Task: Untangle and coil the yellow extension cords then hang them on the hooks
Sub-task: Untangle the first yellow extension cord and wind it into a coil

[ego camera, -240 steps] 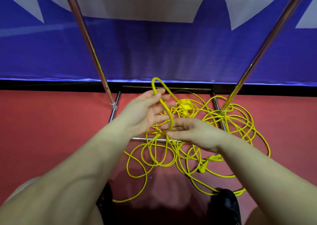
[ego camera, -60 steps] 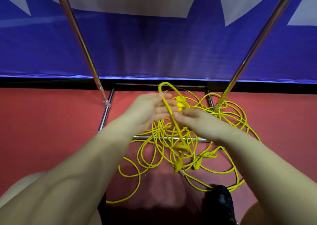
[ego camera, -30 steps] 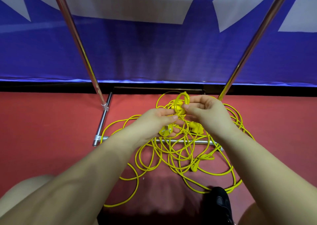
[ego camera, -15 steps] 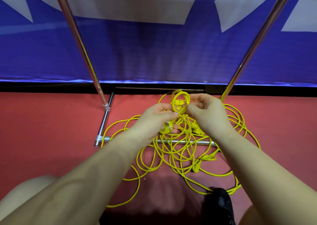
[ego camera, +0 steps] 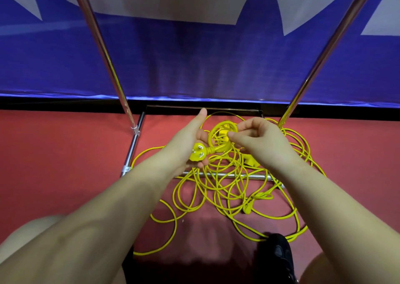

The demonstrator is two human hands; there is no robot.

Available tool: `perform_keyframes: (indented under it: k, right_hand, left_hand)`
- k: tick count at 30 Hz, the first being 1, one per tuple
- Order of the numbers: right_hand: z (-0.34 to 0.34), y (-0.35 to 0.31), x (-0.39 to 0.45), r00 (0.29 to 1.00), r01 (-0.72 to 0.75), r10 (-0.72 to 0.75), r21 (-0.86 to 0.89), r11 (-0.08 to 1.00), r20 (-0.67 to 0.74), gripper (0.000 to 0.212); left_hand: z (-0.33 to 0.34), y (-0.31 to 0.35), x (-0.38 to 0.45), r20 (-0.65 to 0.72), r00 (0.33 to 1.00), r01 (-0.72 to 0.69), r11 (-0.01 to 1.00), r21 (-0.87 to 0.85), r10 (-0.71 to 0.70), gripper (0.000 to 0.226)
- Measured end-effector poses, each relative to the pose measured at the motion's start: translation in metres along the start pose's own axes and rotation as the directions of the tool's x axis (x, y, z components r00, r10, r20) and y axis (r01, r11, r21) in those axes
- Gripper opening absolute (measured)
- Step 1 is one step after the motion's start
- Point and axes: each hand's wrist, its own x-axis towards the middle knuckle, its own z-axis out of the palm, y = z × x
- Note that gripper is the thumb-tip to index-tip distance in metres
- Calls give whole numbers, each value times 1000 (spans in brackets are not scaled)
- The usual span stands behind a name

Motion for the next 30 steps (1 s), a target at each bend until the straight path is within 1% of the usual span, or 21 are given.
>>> perform_keyframes:
  k: [2,5,6,7,9,12,15,18,21,24,28,30]
  right_hand:
    - [0,-1,-2,999,48,-48,-81,996,3,24]
    - [-3,-2,-4,983,167,-143,-251,954,113,17]
    - [-6,-4,-5,975,202,-165,-288,936,150,17]
    - [-8,-5,-5,969,222,-176,-292,930,175,19]
    - [-11,-7,-5,961,242,-199,-237,941,192,20]
    - [-15,-9,-4,961,262,-234,-219,940,146,23]
    - [-18,-9,-3,960,278,-260,-222,935,104,27]
    - [-14,-7,-3,957,283,-258,-238,929,132,24]
    - [-7,-4,-7,950,300,-260,-276,913,174,30]
    - [-4,-3,-8,943,318,-269,-283,905,197,28]
    - [-3,-4,-9,948,303,-253,-315,899,191,31]
    - [-4,-5,-9,951,299,-252,-334,894,178,33]
  left_hand:
    - [0,1,0,65,997,32,999,-23,-30,71]
    - [-4,4,-1,170,980,126,984,-126,-104,76]
    - [-6,6,-1,204,971,160,971,-175,-123,78]
    - [-8,7,-2,231,963,189,957,-221,-137,79]
    - [-12,10,-3,271,951,230,930,-286,-152,81]
    - [-14,12,-4,343,930,257,900,-351,-132,86]
    - [-12,13,-6,360,929,242,879,-412,-87,87]
    - [-9,13,-10,327,943,205,891,-405,-68,80]
    - [-6,11,-10,217,972,167,924,-345,-95,78]
    - [-3,7,-9,98,990,121,962,-245,-99,76]
    - [2,4,-8,8,996,89,992,-85,-89,82]
    - [4,3,-5,-80,995,62,998,-29,-64,75]
